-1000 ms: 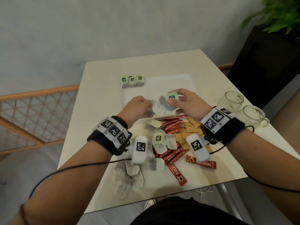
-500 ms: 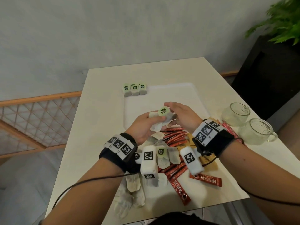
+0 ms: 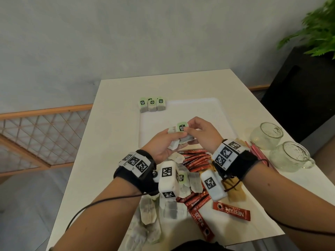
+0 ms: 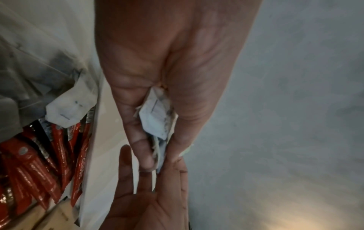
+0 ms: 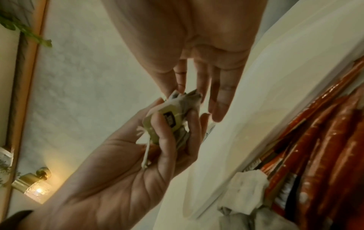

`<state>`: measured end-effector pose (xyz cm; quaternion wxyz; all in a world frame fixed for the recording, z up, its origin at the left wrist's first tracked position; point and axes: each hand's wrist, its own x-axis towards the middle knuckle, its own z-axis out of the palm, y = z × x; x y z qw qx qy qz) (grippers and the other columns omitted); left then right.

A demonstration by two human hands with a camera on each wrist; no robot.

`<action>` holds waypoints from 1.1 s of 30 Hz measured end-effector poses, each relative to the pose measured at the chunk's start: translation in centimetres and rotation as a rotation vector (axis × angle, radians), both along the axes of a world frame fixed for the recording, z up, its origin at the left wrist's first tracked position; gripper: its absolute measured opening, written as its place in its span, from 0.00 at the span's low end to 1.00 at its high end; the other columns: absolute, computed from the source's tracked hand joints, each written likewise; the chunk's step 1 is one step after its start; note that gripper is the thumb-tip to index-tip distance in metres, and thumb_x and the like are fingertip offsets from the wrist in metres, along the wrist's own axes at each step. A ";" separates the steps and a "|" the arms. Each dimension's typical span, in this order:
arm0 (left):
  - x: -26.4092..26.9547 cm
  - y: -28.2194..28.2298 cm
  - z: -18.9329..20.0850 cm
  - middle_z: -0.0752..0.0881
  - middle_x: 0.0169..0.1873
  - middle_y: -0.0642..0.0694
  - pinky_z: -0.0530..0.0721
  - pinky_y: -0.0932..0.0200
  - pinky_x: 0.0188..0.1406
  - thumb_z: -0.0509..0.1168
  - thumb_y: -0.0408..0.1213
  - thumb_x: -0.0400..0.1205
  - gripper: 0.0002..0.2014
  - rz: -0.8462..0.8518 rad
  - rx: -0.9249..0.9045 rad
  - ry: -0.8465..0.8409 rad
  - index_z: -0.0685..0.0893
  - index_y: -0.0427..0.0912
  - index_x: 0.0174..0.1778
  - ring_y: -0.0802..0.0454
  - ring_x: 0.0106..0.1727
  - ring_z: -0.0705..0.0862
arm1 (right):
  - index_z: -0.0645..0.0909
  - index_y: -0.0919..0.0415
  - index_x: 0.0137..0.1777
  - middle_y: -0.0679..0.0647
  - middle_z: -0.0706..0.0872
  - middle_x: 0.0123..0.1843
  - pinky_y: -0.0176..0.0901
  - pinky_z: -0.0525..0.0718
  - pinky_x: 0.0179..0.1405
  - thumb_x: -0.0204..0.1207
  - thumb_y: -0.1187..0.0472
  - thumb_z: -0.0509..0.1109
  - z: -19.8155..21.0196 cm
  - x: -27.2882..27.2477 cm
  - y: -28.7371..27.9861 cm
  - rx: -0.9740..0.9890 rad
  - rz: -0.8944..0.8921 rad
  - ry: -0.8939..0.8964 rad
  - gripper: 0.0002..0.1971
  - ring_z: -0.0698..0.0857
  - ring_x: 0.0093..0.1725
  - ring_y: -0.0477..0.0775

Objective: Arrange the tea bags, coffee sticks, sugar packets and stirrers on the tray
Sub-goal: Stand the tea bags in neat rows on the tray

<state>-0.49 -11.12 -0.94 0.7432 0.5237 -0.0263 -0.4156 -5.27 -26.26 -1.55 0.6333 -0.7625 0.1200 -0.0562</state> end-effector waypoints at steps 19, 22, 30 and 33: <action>7.7 5.3 -3.1 0.91 0.47 0.41 0.87 0.52 0.51 0.69 0.27 0.80 0.06 0.270 0.231 -0.222 0.89 0.39 0.49 0.46 0.48 0.90 | 0.86 0.59 0.60 0.50 0.86 0.34 0.41 0.88 0.43 0.79 0.69 0.69 -2.6 11.3 -0.6 -0.159 0.094 0.172 0.12 0.85 0.40 0.51; 9.8 6.6 -3.4 0.92 0.48 0.40 0.88 0.52 0.50 0.70 0.28 0.80 0.08 0.365 0.272 -0.208 0.88 0.35 0.53 0.43 0.51 0.91 | 0.88 0.57 0.48 0.57 0.91 0.42 0.49 0.90 0.49 0.75 0.68 0.73 -3.8 14.1 0.4 -0.215 0.061 0.260 0.06 0.89 0.41 0.56; 13.9 8.3 -4.1 0.92 0.43 0.39 0.86 0.42 0.56 0.70 0.27 0.80 0.05 0.481 0.193 -0.073 0.88 0.37 0.50 0.40 0.47 0.90 | 0.89 0.59 0.47 0.52 0.91 0.45 0.42 0.84 0.50 0.74 0.58 0.74 -4.5 20.1 3.0 -0.403 0.039 0.207 0.07 0.86 0.45 0.51; 14.6 8.5 -4.5 0.91 0.45 0.39 0.85 0.44 0.57 0.71 0.28 0.80 0.06 0.505 0.205 -0.084 0.87 0.37 0.51 0.43 0.46 0.89 | 0.88 0.59 0.41 0.49 0.91 0.42 0.38 0.82 0.48 0.74 0.61 0.71 -4.7 21.9 4.3 -0.377 0.021 0.194 0.05 0.87 0.46 0.49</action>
